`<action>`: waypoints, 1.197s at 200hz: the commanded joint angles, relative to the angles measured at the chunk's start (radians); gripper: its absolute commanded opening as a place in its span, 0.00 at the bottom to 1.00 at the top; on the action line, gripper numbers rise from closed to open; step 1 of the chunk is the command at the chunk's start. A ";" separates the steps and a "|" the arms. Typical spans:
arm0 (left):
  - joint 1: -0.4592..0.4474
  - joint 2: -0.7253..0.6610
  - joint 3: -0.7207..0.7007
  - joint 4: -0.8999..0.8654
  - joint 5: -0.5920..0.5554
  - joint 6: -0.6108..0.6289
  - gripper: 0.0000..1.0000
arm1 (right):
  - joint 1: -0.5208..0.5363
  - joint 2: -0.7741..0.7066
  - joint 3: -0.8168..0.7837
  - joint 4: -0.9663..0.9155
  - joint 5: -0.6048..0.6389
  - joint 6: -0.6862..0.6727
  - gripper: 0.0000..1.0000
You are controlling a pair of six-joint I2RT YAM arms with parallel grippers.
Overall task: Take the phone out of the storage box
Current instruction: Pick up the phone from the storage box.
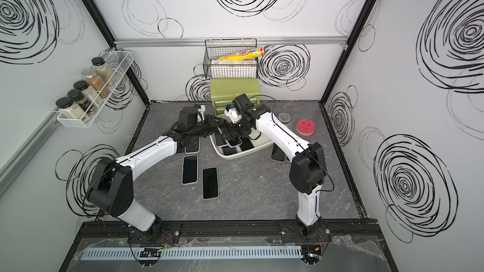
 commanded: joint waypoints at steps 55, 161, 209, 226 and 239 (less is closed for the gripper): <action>0.002 -0.024 -0.015 0.052 0.020 0.012 0.00 | 0.005 -0.042 -0.009 0.079 -0.093 0.059 0.25; 0.127 -0.090 -0.041 -0.029 0.171 0.128 0.00 | -0.094 -0.128 -0.005 0.059 -0.088 0.097 0.88; 0.145 -0.127 -0.060 -0.045 0.199 0.157 0.00 | -0.183 -0.233 -0.114 0.124 -0.029 0.151 0.90; 0.143 -0.144 -0.062 -0.050 0.220 0.159 0.00 | -0.276 -0.273 -0.184 0.126 0.022 0.197 0.90; 0.143 -0.163 -0.069 -0.048 0.232 0.152 0.00 | -0.367 -0.290 -0.246 0.114 0.036 0.243 0.88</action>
